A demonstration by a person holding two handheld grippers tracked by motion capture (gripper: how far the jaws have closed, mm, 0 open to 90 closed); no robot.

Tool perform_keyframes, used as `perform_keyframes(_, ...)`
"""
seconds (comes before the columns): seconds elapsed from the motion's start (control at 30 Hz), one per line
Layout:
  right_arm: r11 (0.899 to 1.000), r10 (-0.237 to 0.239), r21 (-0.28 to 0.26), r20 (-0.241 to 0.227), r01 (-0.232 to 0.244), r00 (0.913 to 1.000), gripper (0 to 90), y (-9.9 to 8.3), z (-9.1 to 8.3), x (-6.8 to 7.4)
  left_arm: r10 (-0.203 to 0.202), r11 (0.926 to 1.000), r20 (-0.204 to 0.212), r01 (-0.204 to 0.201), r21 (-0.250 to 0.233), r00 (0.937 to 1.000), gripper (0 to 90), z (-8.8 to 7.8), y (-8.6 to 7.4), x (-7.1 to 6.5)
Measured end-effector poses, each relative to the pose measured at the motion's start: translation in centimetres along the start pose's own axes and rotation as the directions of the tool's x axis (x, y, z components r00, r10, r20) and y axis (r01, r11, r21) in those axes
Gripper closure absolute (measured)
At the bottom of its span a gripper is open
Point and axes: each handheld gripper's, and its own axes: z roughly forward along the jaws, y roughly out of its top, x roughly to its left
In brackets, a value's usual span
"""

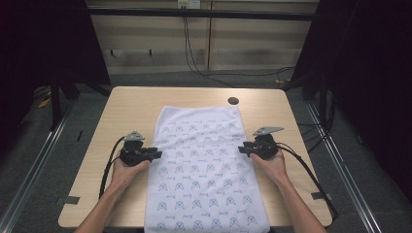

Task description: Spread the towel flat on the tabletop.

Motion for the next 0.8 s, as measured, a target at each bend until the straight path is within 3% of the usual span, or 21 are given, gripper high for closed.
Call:
perform_keyframes(0.07, 1.0, -0.023, 0.01, 0.016, 0.023, 0.9996, 67.1, -0.3, 0.3, 0.2, 0.018, 0.9998, 0.0, -0.018, 0.003, 0.9998, 65.8, 0.0, -0.1, -0.1)
perform_keyframes(0.1, 0.999, -0.04, 0.017, 0.033, 0.039, 0.9986, 72.4, -0.3, 0.3, 0.4, 0.055, 0.9984, -0.019, -0.054, 0.017, 0.9983, 71.3, -0.1, -0.1, -0.4)
perform_keyframes(0.13, 0.998, -0.051, 0.027, 0.044, 0.05, 0.9977, 86.0, -0.3, 0.2, 0.6, 0.111, 0.9936, -0.047, -0.11, 0.025, 0.9926, 81.8, -0.2, -0.2, -0.7)
perform_keyframes(0.17, 0.998, -0.059, 0.032, 0.036, 0.058, 0.9976, 88.3, -0.4, 0.1, 0.7, 0.108, 0.9941, -0.042, -0.107, 0.022, 0.9933, 88.4, -0.2, -0.3, -0.9)
perform_keyframes(0.27, 0.995, -0.083, 0.059, 0.039, 0.08, 0.9958, 89.3, -0.6, -0.6, 1.1, 0.074, 0.997, -0.001, -0.074, 0.024, 0.9973, 89.3, -0.2, -0.4, -0.9)
perform_keyframes(0.37, 0.998, -0.034, 0.058, 0.021, 0.033, 0.9992, 89.4, -1.4, -1.5, 1.2, 0.052, 0.9983, 0.035, -0.053, 0.025, 0.998, 89.2, -0.4, -0.8, -1.4)
perform_keyframes(0.47, 0.999, 0.004, 0.055, -0.014, -0.003, 0.9999, 89.4, -2.6, -2.7, 1.3, 0.064, 0.9972, 0.055, -0.066, 0.035, 0.9964, 89.1, -0.5, -1.0, -2.4)
perform_keyframes(0.6, 0.998, 0.01, 0.069, -0.016, -0.009, 0.9998, 89.4, -3.8, -4.2, 1.7, 0.063, 0.9966, 0.076, -0.067, 0.048, 0.9951, 89.1, -0.5, -1.2, -3.6)
perform_keyframes(0.8, 0.996, -0.015, 0.085, -0.055, 0.019, 0.9984, 89.5, -5.3, -5.9, 2.7, 0.083, 0.9937, 0.134, -0.092, 0.064, 0.9875, 89.1, -1.8, -2.6, -5.1)
